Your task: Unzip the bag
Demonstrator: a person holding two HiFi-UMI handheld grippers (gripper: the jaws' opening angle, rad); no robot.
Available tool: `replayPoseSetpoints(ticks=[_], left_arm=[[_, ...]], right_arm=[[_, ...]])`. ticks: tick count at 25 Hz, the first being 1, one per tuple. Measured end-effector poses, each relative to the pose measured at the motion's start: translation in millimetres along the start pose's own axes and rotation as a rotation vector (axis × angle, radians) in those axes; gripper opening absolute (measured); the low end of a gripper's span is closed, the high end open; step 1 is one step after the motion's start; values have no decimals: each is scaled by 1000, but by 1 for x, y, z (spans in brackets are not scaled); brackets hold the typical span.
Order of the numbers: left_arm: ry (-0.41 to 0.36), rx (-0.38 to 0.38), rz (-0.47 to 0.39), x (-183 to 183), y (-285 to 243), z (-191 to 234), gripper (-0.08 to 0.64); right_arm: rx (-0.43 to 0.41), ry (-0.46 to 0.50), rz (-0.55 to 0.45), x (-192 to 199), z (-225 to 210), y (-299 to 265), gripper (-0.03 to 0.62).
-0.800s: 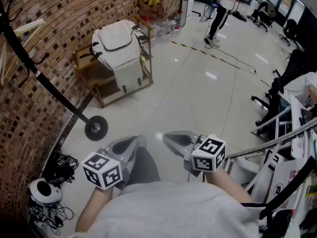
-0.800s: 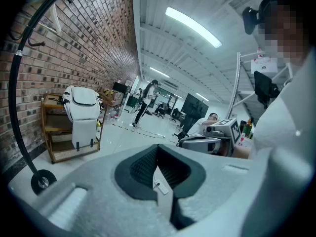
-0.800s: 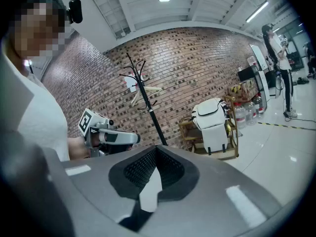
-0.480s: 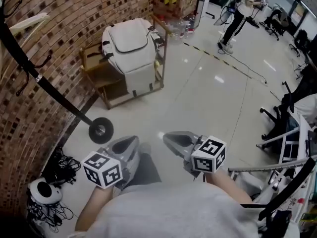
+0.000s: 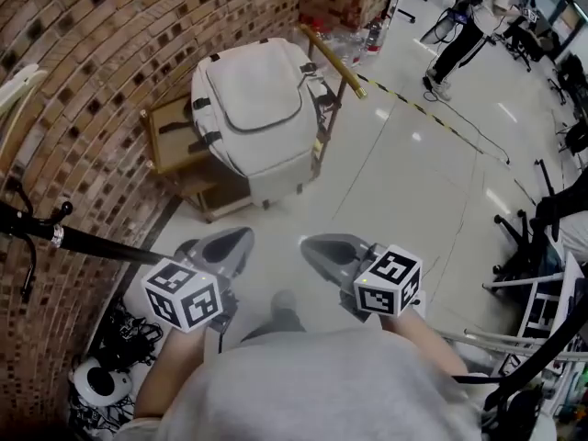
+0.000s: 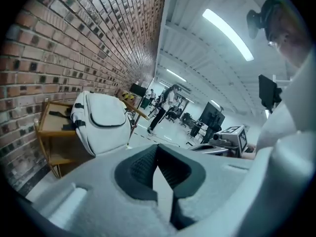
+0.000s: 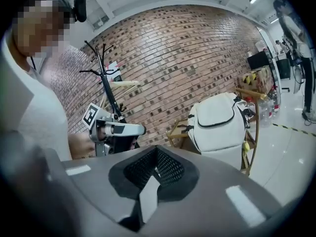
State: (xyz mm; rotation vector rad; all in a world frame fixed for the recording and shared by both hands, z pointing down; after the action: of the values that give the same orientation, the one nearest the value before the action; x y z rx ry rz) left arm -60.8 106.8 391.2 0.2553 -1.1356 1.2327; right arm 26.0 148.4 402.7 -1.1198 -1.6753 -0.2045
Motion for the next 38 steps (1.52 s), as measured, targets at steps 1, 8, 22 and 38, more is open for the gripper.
replayPoseSetpoints(ticks=[1,8,22,38], left_arm=[[-7,4,0,-12,-4,7,2],[18,33,13,-43,-33,39,2],[65,-68,-2,-102,-112,98,2],[226,-239,-60,-181,-213,174,2]], right_arm=[[9,5,5,-10,-7,-4,2],[68,47,44,-42,-51,-13,0],[47,174,126,-108,-177,-52,0],[81,600,472,-201,-401,-128,109]])
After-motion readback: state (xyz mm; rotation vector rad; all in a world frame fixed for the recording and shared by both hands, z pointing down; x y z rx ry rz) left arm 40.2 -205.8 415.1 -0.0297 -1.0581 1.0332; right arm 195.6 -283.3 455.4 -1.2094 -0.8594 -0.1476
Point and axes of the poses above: the fingertips, and each gripper's own axes: y backward along the fingers, z to its left, x out of its underside, the point moved 1 cm from there along y, backward along the fingers, and after that the axes turned 4 degrees about z, right-handed, at the moved point
